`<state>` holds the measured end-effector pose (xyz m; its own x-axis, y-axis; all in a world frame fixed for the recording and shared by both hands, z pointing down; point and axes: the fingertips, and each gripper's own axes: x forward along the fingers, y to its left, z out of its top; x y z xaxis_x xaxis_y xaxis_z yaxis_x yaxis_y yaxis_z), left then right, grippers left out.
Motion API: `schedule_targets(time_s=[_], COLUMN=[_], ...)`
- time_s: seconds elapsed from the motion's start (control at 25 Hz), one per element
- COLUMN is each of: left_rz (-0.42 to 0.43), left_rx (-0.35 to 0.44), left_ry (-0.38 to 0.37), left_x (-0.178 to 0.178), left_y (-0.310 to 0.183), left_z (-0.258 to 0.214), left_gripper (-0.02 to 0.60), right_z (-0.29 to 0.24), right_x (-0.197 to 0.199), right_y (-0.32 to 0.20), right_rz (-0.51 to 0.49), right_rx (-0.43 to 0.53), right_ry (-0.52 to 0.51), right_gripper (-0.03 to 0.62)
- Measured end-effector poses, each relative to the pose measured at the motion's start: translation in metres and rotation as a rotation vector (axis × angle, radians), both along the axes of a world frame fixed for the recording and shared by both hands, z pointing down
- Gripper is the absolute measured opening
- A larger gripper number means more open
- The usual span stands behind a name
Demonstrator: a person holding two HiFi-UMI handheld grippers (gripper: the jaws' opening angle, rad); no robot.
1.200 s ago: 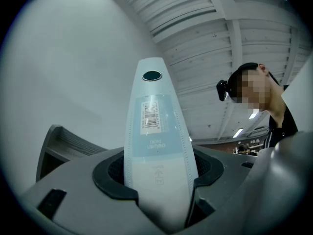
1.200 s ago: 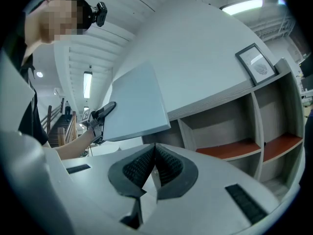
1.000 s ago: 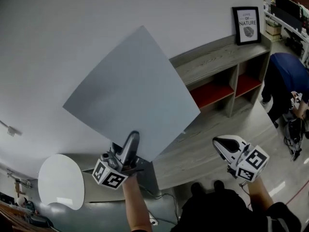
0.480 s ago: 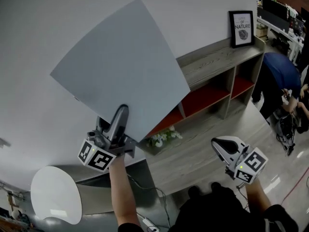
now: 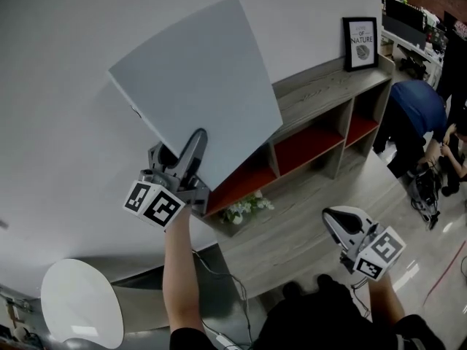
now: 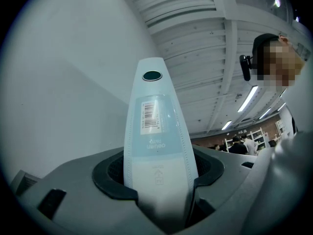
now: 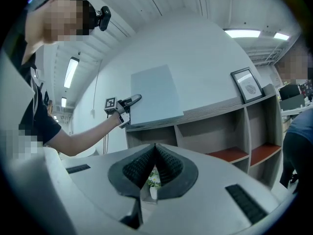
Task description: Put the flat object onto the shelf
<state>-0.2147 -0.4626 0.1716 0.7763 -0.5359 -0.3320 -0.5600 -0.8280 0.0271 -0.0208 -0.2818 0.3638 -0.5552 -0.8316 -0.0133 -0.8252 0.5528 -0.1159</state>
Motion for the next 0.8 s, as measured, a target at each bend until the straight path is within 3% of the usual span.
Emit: schedule_targets(time_s=[0.4, 0.8], left_rz=[-0.032, -0.037], left_rx=[0.022, 0.038], left_ry=[-0.065, -0.080], left_x=[0.002, -0.006], left_y=[-0.026, -0.043], left_z=[0.003, 0.006], left_gripper=[0.299, 0.302], right_z=[0.001, 0.003], right_x=[-0.005, -0.017], right_y=[0.007, 0.008], right_rz=[0.040, 0.051], right_rx=[-0.004, -0.013], right_ry=[0.004, 0.019], right_gripper=[0.011, 0.011])
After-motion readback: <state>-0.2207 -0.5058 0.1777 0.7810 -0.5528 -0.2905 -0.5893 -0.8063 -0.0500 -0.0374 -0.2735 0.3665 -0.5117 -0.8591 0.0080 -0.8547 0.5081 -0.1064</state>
